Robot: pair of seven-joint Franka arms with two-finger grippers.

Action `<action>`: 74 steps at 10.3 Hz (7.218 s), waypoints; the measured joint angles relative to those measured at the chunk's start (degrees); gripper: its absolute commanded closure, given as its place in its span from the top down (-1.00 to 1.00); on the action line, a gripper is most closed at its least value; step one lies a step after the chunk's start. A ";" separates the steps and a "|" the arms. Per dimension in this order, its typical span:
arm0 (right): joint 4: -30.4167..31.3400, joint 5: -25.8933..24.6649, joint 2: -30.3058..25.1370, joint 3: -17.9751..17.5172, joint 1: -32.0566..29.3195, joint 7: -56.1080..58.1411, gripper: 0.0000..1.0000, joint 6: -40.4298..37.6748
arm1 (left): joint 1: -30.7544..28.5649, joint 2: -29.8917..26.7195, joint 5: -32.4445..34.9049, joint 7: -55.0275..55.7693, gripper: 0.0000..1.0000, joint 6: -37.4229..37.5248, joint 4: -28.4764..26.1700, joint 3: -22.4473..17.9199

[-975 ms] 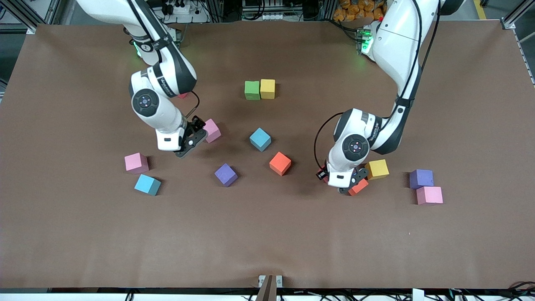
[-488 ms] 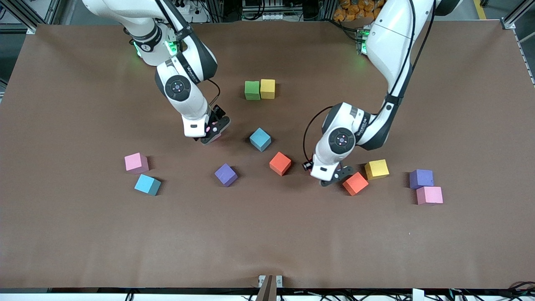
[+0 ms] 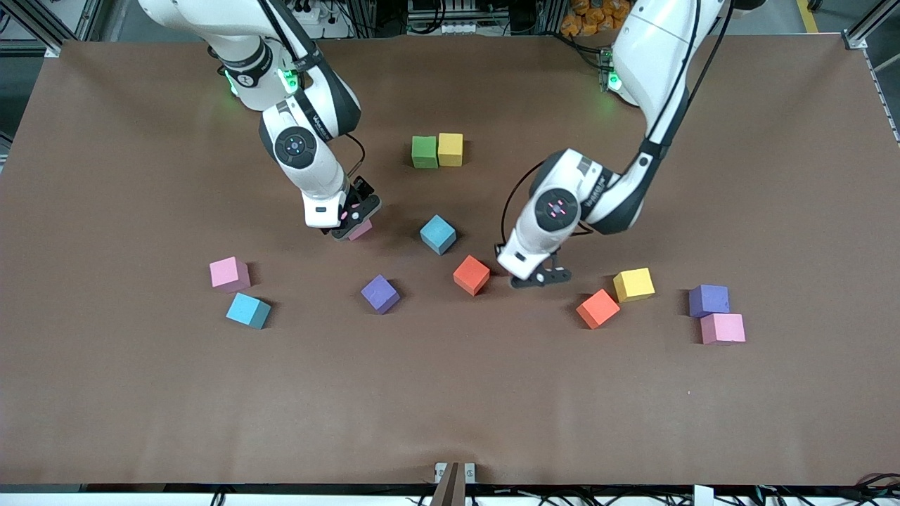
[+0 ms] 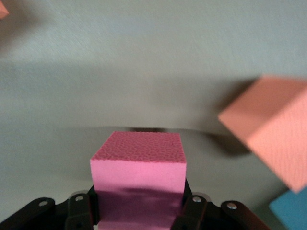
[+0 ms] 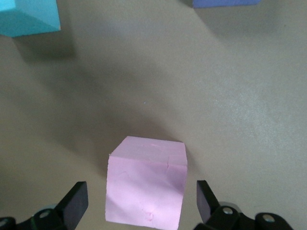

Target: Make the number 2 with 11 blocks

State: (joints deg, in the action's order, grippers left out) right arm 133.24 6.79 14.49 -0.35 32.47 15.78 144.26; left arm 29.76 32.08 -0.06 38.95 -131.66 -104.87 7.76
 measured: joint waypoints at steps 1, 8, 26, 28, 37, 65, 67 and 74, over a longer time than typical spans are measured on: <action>0.25 0.00 0.01 0.01 -0.01 -0.11 1.00 0.18 | -0.22 -1.44 1.97 -1.13 -0.26 0.00 -1.94 1.93; 1.23 0.00 1.91 -0.23 0.27 -8.33 1.00 4.55 | -1.17 -6.84 19.75 -6.51 -0.26 0.00 -13.57 17.17; -0.70 0.00 3.22 -0.55 2.80 -20.68 -1.00 6.05 | -9.17 -8.26 30.54 -34.39 -0.32 -12.95 -27.58 31.68; -1.52 0.00 3.19 -0.55 3.18 -22.13 -1.00 6.11 | -9.19 -8.26 30.54 -36.05 -0.32 -13.60 -28.24 32.23; -2.51 0.00 3.18 -0.51 3.19 -22.35 -1.00 5.98 | -9.05 -7.73 30.55 -40.65 -0.32 -13.85 -28.69 34.75; -14.22 0.00 2.65 -0.01 1.29 -30.76 -1.00 -8.00 | -8.78 -4.46 31.56 -41.55 1.00 -14.22 -24.24 34.00; -14.39 0.00 2.65 -0.11 1.95 -32.19 -1.00 -8.02 | -8.86 -4.99 31.56 -41.55 1.00 -14.22 -24.31 33.99; -15.02 0.00 2.63 0.28 2.43 -34.90 -1.00 -9.56 | -9.03 -7.39 30.12 -41.16 1.00 -14.22 -24.32 34.26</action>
State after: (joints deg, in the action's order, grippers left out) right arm 118.22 6.79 17.12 -0.07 34.90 -19.12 134.69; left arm 20.73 24.69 30.06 -2.21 -145.87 -129.19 42.02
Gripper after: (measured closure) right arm 0.383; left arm 0.000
